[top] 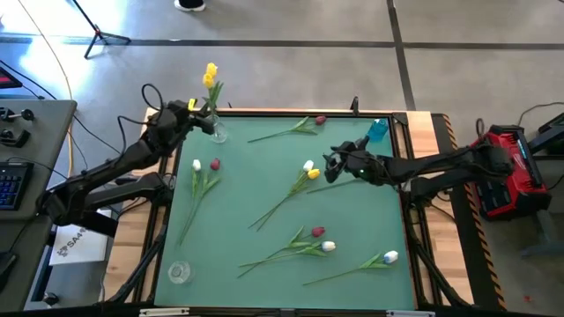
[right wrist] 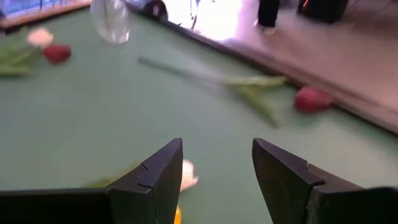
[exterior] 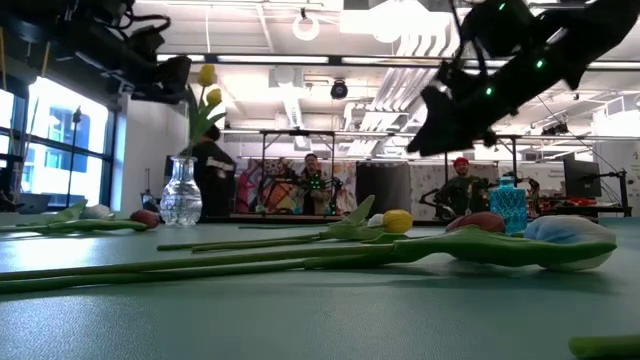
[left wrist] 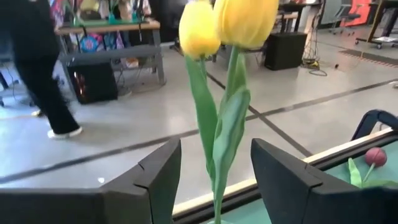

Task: Sort flowers into vase by color
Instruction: Put the yellow flower into the top transparent vase

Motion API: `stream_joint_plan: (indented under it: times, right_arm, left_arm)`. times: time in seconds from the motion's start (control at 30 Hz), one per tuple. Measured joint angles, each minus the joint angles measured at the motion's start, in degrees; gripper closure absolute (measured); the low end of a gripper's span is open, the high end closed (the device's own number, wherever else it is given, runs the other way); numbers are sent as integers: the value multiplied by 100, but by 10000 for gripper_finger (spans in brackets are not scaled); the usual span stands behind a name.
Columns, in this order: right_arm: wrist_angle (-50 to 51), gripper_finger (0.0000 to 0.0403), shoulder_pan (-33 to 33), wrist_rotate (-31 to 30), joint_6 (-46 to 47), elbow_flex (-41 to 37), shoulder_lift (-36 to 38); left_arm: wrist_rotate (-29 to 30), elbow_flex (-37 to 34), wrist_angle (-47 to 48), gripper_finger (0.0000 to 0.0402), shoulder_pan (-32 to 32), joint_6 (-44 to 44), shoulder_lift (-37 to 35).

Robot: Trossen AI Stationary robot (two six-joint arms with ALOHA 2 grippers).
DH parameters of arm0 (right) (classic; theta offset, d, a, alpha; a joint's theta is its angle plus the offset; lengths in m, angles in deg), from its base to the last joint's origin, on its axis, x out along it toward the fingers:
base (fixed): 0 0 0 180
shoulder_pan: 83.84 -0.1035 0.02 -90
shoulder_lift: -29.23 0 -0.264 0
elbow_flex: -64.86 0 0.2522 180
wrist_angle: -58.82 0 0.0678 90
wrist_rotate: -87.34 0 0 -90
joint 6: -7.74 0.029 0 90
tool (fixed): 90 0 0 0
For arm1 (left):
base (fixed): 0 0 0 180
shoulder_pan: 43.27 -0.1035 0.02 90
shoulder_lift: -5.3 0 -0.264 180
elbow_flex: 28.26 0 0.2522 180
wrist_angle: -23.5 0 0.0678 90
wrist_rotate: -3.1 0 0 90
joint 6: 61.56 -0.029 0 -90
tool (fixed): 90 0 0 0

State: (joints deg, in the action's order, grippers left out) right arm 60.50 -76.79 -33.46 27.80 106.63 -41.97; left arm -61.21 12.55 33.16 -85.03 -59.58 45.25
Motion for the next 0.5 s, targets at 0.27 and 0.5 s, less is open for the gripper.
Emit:
stream_joint_plan:
  times: [0.27, 0.5]
  right_arm:
    - [-278, 220, 101, 982, 875, 0, -1047]
    - [-154, 220, 81, 2604, 340, -2, -1319]
  left_arm:
    - [-368, 7, 272, 218, 449, -240, -716]
    - [-1357, 9, 767, 218, 1198, -1129, -1052]
